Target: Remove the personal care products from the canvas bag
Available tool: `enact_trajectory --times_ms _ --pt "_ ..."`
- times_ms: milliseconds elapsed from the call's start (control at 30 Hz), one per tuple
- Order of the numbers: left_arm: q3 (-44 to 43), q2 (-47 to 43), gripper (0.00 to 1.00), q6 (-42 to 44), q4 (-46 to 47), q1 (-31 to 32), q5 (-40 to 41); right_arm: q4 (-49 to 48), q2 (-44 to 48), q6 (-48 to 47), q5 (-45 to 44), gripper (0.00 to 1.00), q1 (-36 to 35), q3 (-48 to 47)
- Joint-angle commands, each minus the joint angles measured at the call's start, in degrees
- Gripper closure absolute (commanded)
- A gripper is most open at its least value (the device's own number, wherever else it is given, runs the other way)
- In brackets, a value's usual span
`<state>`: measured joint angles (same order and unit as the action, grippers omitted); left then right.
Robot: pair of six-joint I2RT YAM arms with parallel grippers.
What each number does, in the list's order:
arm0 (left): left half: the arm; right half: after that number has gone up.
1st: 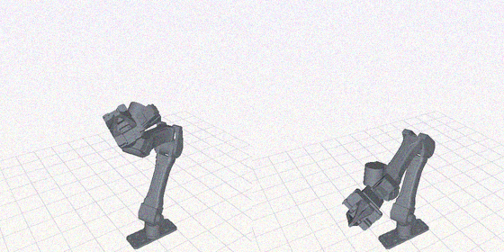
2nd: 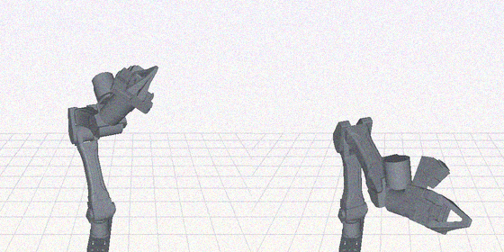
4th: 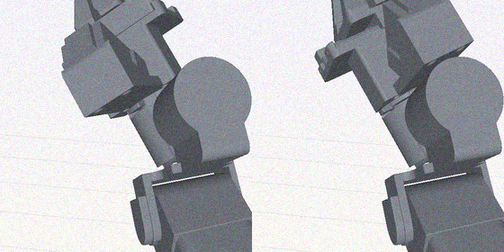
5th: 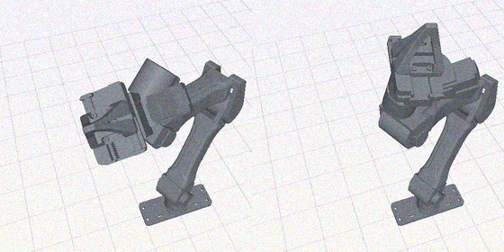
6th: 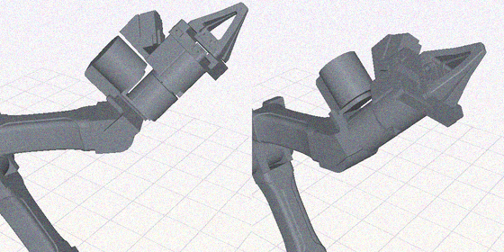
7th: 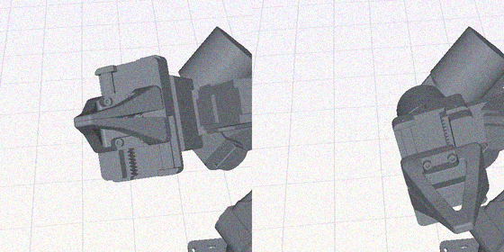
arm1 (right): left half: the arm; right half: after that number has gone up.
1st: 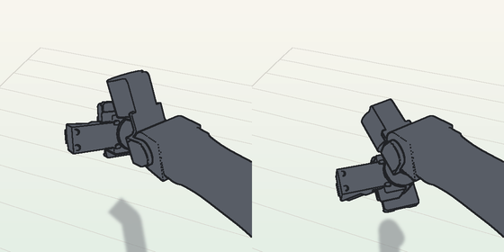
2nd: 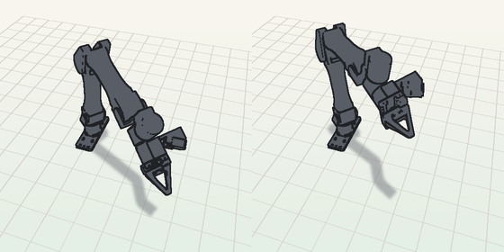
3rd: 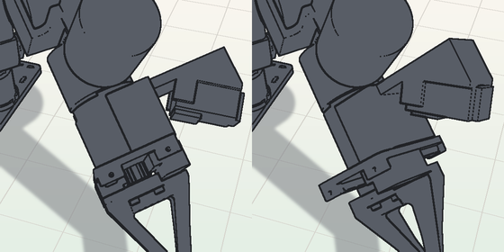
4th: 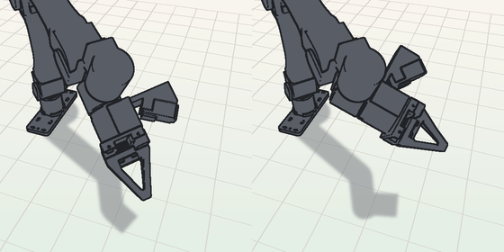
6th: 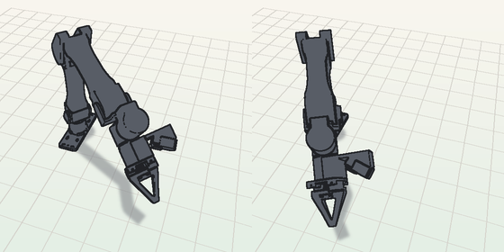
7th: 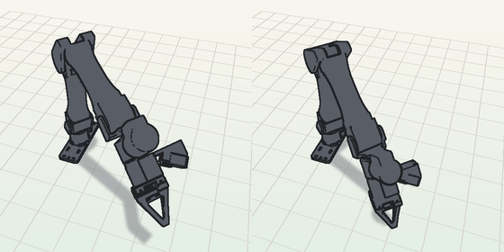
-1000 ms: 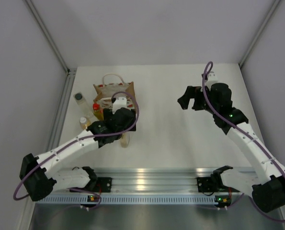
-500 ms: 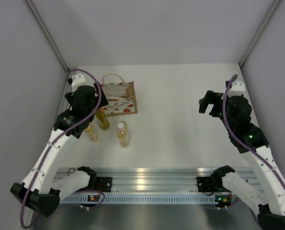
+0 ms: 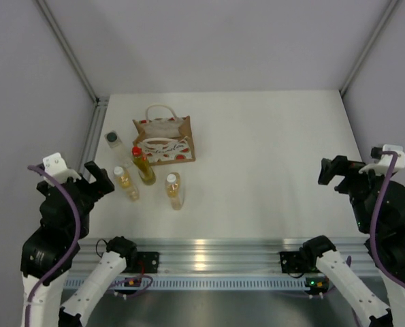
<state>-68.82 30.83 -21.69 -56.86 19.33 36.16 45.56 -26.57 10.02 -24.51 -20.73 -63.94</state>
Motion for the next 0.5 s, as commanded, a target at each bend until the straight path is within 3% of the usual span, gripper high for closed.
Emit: enact_trajectory --times_ms 0,200,467 --pt "-1.15 -4.98 0.01 2.71 -6.67 -0.08 -3.37 7.34 2.39 -2.46 -3.53 0.01 -0.54 -2.24" --pt "-1.41 -12.02 0.02 3.32 -7.74 -0.17 -6.55 7.61 5.21 -2.37 -0.19 0.00 -0.54 1.36" --pt "-3.96 -11.23 0.02 5.26 -9.50 -0.08 -10.68 7.61 6.79 -2.81 -0.80 0.01 -0.54 1.63"
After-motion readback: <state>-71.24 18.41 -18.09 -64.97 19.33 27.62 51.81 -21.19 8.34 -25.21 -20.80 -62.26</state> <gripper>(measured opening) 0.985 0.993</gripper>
